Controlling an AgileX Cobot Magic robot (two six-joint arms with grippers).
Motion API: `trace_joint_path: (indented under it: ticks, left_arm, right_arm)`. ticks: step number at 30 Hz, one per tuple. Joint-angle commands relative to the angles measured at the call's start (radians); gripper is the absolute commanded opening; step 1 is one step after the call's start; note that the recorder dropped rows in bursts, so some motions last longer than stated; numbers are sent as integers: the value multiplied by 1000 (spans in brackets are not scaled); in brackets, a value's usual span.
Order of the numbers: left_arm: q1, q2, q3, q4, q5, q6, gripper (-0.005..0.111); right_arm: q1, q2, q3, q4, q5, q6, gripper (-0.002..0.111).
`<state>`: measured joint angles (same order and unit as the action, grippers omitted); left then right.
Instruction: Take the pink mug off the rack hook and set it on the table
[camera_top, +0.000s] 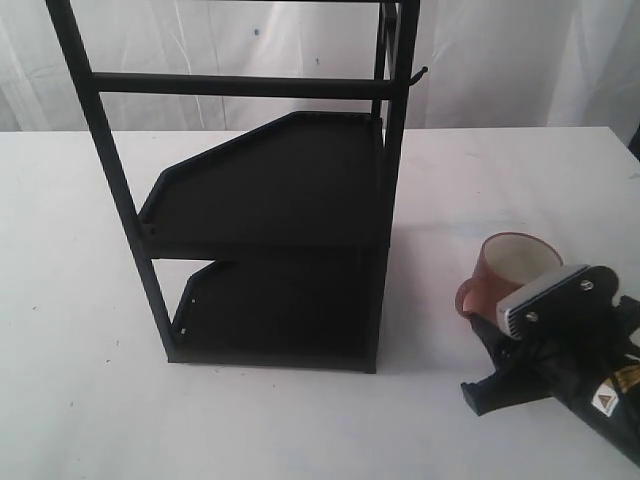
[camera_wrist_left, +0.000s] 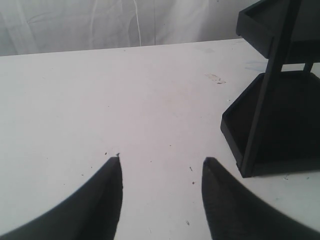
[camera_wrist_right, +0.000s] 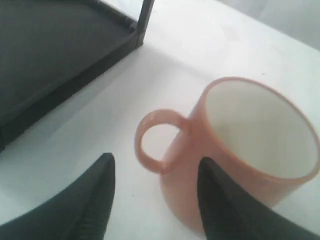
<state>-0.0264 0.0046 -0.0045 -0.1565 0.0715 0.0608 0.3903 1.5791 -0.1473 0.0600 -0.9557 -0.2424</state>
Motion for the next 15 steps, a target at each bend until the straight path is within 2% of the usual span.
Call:
trace_joint_path:
  ticks: [1, 9, 11, 15]
  left_arm:
    - [2, -5, 4, -9, 5, -2, 53]
    - [2, -5, 4, -9, 5, -2, 53]
    - [2, -5, 4, -9, 5, -2, 53]
    - [2, -5, 4, -9, 5, -2, 53]
  right_arm:
    - [-2, -98, 48, 18, -7, 52, 48]
    - [-2, -301, 147, 15, 4, 234, 45]
    - [-2, -373, 147, -7, 10, 261, 38]
    - [-2, -542, 147, -123, 2, 320, 12]
